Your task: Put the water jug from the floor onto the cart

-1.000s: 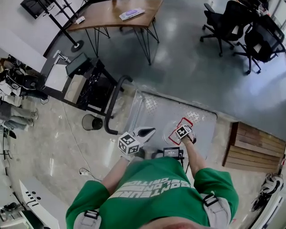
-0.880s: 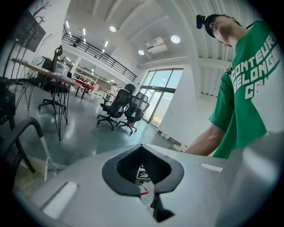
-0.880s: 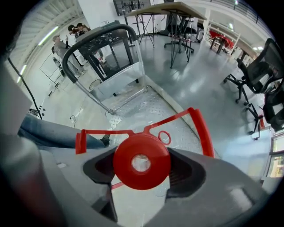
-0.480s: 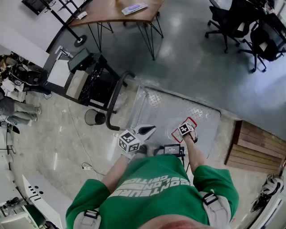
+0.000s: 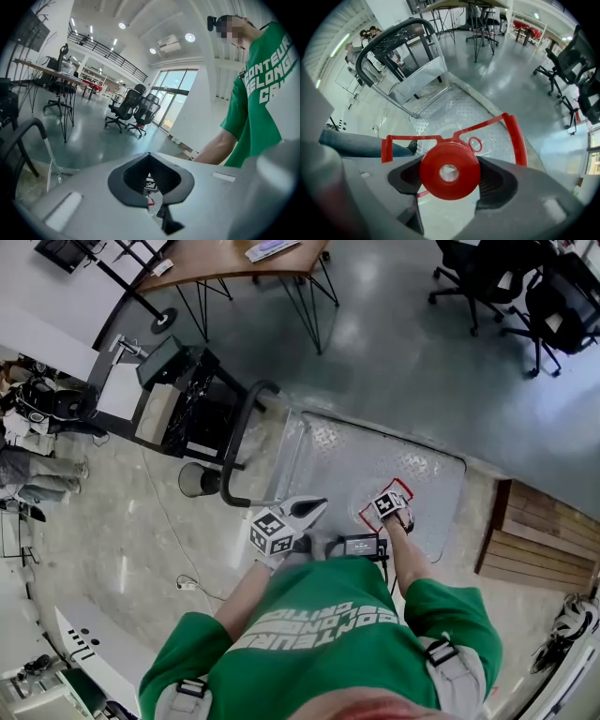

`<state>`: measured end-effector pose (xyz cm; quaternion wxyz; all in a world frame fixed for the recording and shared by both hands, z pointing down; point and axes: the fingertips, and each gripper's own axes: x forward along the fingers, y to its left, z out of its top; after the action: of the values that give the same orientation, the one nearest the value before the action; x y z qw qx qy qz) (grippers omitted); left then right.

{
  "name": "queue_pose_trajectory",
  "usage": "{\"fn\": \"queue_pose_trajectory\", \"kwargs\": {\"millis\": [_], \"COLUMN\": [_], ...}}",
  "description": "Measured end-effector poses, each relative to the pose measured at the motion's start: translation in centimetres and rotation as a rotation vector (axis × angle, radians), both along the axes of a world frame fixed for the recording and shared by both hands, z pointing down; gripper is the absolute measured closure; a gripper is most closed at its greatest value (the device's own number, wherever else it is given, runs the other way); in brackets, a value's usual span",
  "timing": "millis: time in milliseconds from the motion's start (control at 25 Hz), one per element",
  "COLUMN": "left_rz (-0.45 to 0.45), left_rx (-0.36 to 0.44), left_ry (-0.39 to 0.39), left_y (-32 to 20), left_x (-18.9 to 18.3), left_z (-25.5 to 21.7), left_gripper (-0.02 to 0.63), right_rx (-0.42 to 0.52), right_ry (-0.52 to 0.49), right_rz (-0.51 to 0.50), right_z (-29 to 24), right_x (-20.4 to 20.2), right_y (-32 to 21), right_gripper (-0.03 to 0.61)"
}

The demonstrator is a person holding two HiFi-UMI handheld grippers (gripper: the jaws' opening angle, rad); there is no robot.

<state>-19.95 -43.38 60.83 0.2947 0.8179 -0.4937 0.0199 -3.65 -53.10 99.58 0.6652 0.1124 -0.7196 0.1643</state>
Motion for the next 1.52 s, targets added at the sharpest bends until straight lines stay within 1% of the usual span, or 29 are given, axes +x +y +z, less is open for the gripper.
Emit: {"fn": "queue_pose_trajectory", "kwargs": {"millis": [120, 200, 360, 480, 520, 720, 840, 1000, 1280, 1520], "left_rz": [0.003, 0.001, -0.008, -0.014, -0.015, -0.012, 0.0, 0.022, 0.075, 0.111], "left_rx": [0.003, 0.006, 0.011, 0.011, 0.013, 0.02, 0.027, 0.039, 0.083, 0.099], "left_ry": [0.0, -0.002, -0.004, -0.007, -0.008, -0.011, -0.008, -0.003, 0.017, 0.038], "left_y": [-0.2, -0.2, 0.1, 0.7, 0.9, 1.8, 2.2, 2.8, 4.1, 6.0], "left_x": [0.4, 0.4, 0.2, -0.1, -0.2, -0.6, -0.6, -0.4, -0.2, -0.4], "left_z": [0.0, -0.1, -0.3, -0.4, -0.5, -0.7, -0.9, -1.1, -1.8, -2.2], "left_gripper": [0.604, 0.604, 0.604, 0.604, 0.604, 0.604, 0.604, 0.604, 0.604, 0.604], "right_rx": [-0.038, -0.056, -0.053, -0.051, -0.053, -0.08, -0.076, -0.024, 0.064, 0.139], "right_ry": [0.028, 0.008, -0.015, 0.051, 0.06, 0.012, -0.021, 0.037, -0.004, -0.036], "right_rz": [-0.022, -0.038, -0.063, -0.054, -0.051, -0.032, -0.01, 0.039, 0.092, 0.141], "right_z": [0.6, 1.9, 1.8, 0.4, 0.2, 1.5, 1.7, -1.7, -5.2, -9.5], "right_x": [1.1, 1.0, 0.1, 0.8, 1.0, 0.3, -0.3, 1.0, 1.0, 1.5], "right_y": [1.4, 2.3, 3.3, 3.8, 3.9, 4.5, 4.4, 3.7, 2.6, 3.1], "right_gripper": [0.275, 0.272, 0.27, 0.267, 0.265, 0.265, 0.265, 0.267, 0.267, 0.268]}}
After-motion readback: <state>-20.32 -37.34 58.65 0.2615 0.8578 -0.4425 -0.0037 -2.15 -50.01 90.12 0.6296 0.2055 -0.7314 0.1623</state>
